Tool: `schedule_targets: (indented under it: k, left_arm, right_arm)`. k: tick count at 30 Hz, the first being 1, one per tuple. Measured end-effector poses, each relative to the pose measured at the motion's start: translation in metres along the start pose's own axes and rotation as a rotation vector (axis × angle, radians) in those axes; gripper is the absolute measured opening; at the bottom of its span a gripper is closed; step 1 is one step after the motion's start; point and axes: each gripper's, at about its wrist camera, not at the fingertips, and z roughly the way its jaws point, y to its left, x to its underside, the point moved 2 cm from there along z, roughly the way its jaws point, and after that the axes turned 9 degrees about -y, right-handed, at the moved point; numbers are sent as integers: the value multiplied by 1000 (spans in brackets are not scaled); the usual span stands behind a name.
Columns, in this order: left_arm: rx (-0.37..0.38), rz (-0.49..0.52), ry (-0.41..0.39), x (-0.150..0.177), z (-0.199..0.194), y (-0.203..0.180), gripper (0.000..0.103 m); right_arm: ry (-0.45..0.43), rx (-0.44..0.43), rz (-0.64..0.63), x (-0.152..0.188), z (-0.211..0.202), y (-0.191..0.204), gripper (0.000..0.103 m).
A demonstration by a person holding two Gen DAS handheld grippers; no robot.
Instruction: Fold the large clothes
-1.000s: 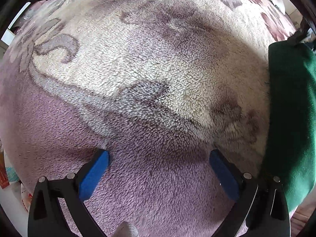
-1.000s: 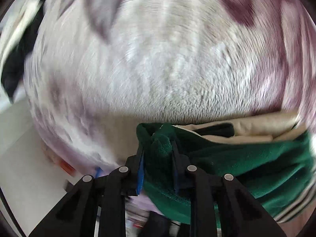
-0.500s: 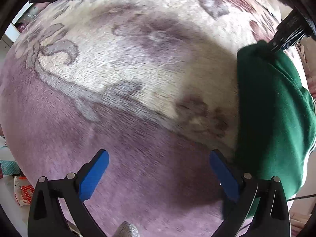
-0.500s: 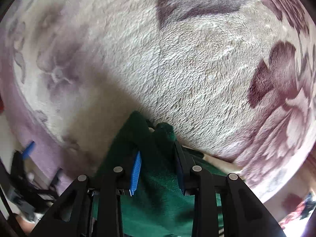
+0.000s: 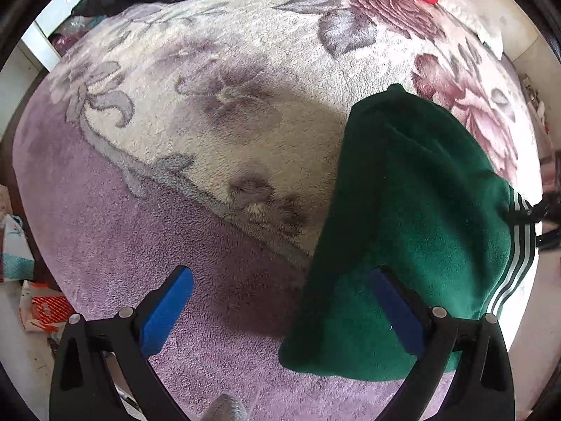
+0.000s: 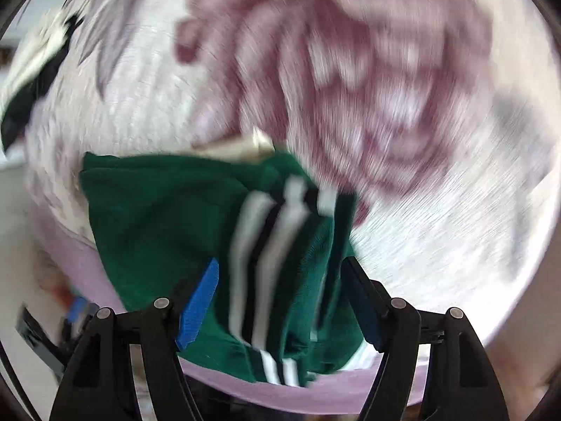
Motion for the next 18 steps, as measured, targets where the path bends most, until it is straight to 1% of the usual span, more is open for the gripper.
schedule_targets:
  k: [1,2,3,4,5,8,9,10,11,12,13,14,15,16,17,18]
  left_arm:
    - [-15,13,2,-6,10,-5,103]
    - [-32,30,6,-7,13,-8,103]
    - [-43,43,7,-7,14,-10,103]
    - [-52,53,6,-8,13,-12,103]
    - [-60,66,1,-9,12,-15,103]
    - [-66,93,-6,-13,14,-23,103]
    - [-70,106,6,-13,19,-26,103]
    - [-66,112,21,-13,25,-29,103]
    - [-64,111,24,-13,29,-30,103]
    - [-85,119,32,-14,33,-30,103]
    - [-97,135,42,-14,38,-31,103]
    - [-97,140,47,-14,41,-31,103]
    - [-104,141,55,-14,44,-29,103]
    - [-103,137,56,-13,45,-28,103]
    - [-100,133,56,-12,44,-27,103]
    - [-100,131,56,-11,43,-26,103]
  right_arm:
    - [8,-74,33,5,13,-6,49]
    - [-35,-116,49,9,18,-9,29]
    - [-91,-150,54,16,21,-8,14]
    - [-128,-140,48,21,16,-4,10]
    - [-176,-110,29,25,5,1,10]
    - [-305,-120,63,22,-35,-10,9]
    - [-355,-86,68,16,-47,-21,9]
    - [-379,-44,65,10,-50,-27,9]
    - [-382,-18,67,7,-51,-29,9]
    - [-345,-13,84,-1,-38,-39,10]
    - [-300,-27,111,-5,-25,-45,15]
    - [-240,-61,121,-9,-12,-49,16]
    - [-206,-101,121,-11,-8,-48,24]
    - [-184,-152,121,-9,-9,-49,37]
    - [-170,-205,112,-3,-14,-51,44]
    - [-164,-232,100,6,-16,-54,62]
